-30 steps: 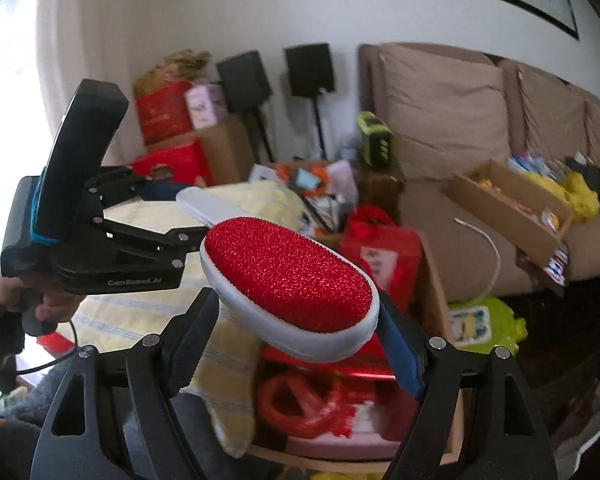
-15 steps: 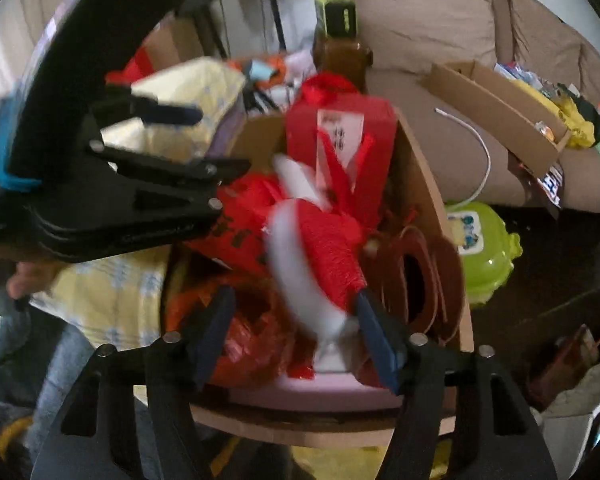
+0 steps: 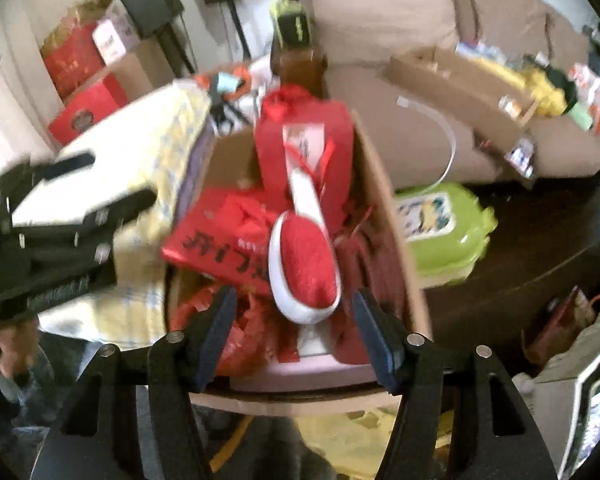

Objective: Organize objects

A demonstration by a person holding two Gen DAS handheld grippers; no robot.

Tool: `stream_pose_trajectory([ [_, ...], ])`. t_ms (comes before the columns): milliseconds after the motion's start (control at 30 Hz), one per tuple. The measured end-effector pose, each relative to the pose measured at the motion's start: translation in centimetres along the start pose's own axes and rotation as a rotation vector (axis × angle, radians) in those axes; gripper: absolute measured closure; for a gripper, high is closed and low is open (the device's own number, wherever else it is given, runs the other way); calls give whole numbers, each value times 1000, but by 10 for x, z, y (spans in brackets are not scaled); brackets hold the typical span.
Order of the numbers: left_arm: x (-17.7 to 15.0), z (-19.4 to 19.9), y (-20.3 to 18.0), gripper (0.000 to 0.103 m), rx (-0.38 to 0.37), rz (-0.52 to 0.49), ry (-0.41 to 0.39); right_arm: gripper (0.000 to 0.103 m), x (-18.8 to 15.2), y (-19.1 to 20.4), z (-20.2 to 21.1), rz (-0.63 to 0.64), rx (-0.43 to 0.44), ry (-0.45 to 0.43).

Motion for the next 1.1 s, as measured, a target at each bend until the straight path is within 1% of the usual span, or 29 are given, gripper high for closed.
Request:
stream_pose_trajectory([
  [67, 1, 16, 12, 10, -1, 46, -3, 40, 10, 7, 26, -3, -4, -54],
  [133, 3, 34, 22, 8, -5, 76, -4, 40, 18, 16, 49, 3, -15, -93],
  [200, 1, 48, 29, 1, -26, 100, 14, 40, 24, 27, 65, 19, -25, -121],
  [267, -1, 69, 38, 0, -56, 139, 11, 37, 28, 40, 82, 52, -35, -137],
  [300, -2, 81, 43, 0, -60, 156, -6, 32, 30, 45, 89, 68, -44, -143],
  [400, -3, 105, 53, 0, -63, 182, -34, 24, 32, 56, 110, 97, -79, -153],
  [467, -4, 119, 59, 0, -80, 202, -42, 22, 31, 60, 117, 100, -90, -149],
  [600, 0, 136, 65, 0, -147, 228, -42, 15, 29, 65, 123, 105, -113, -125],
  [700, 3, 143, 68, 0, -123, 224, -51, 14, 27, 65, 123, 98, -113, -116],
  [767, 2, 145, 69, 0, -129, 229, -48, 14, 26, 63, 122, 88, -118, -111],
  [900, 1, 149, 69, 0, -176, 267, -18, 14, 24, 59, 120, 78, -137, -102],
  [1000, -2, 147, 69, 0, -172, 276, 10, 14, 23, 60, 114, 78, -133, -86],
  [1100, -3, 146, 71, 0, -158, 277, 17, 14, 22, 65, 109, 96, -128, -72],
])
Point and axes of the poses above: each gripper's, at about its wrist camera, not at the fingertips, and z roughly against the way its jaws point, y to its left, x to its top, the point moved 8 cm from there along -z, roughly the way its jaws point, and after that the axes turned 15 degrees about x, right-handed, at the moved point
